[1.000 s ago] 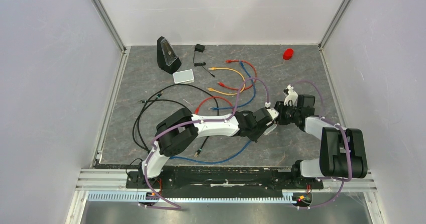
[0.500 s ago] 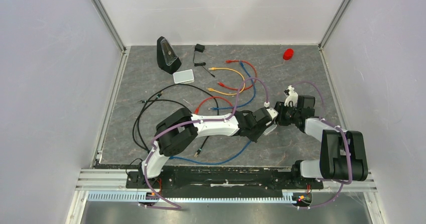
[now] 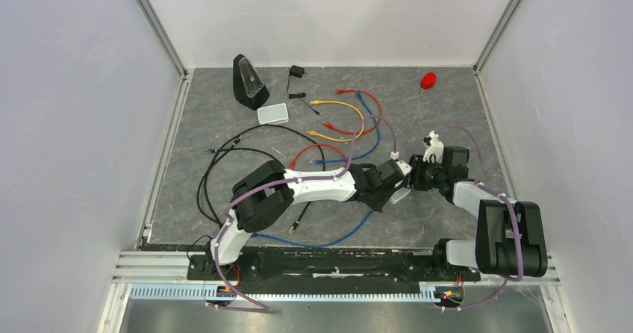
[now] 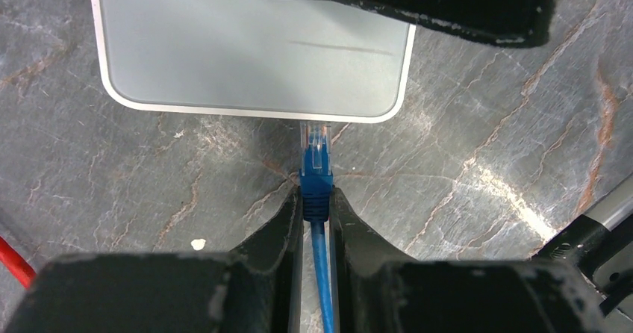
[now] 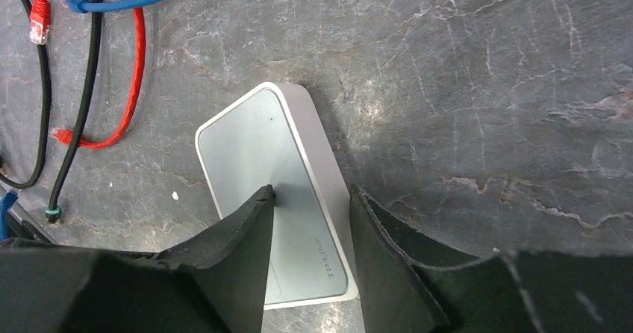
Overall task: Insert the plug into the switch port
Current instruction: Insert the connector into the switch port.
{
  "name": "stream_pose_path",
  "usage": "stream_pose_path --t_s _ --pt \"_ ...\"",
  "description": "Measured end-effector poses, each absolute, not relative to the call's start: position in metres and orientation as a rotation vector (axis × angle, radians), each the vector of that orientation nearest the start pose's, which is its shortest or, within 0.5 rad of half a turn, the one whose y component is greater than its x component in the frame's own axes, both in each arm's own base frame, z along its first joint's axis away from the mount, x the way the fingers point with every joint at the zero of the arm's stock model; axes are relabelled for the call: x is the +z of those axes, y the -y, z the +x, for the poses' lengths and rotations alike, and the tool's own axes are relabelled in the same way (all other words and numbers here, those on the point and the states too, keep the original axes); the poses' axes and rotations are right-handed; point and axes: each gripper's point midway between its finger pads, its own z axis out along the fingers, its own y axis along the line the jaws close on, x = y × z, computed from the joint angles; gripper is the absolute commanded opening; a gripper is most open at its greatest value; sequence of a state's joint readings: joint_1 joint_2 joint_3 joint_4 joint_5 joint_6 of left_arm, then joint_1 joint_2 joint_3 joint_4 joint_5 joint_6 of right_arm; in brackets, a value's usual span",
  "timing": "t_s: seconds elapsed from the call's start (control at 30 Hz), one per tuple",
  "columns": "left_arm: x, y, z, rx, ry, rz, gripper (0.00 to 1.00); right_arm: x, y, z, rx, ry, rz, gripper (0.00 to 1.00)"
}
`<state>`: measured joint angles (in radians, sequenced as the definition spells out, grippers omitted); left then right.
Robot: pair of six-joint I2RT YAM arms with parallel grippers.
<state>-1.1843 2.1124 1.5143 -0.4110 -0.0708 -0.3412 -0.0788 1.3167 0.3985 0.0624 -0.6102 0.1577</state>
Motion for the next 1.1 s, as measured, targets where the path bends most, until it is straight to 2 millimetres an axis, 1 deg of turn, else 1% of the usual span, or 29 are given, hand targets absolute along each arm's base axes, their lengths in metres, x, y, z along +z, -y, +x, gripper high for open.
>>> stream_pose_path --t_s 0.13,0.37,0.5,0.7,0.87,0.97,1.1 --pt "0.019 0.456 0.182 -0.454 -2.463 1.045 0.02 0.022 -0.087 0.266 0.791 -2.349 0.008 0.43" --pt "0.018 0.454 0.171 -0.480 -2.516 1.066 0.02 0.022 -0.090 0.266 0.814 -2.331 0.034 0.42" --pt "0.018 0.455 0.170 -0.479 -2.536 1.070 0.02 0.022 -0.091 0.266 0.819 -2.322 0.047 0.42" --pt "0.018 0.455 0.173 -0.461 -2.539 1.053 0.02 0.022 -0.091 0.265 0.824 -2.315 0.045 0.42" --pt "0.017 0.453 0.178 -0.412 -2.523 1.037 0.02 0.022 -0.091 0.265 0.822 -2.314 0.029 0.43" --pt "0.017 0.449 0.184 -0.369 -2.515 1.018 0.02 0.022 -0.092 0.265 0.823 -2.313 0.022 0.45" --pt "0.017 0.447 0.186 -0.354 -2.512 1.011 0.02 0.023 -0.093 0.264 0.834 -2.309 0.013 0.46"
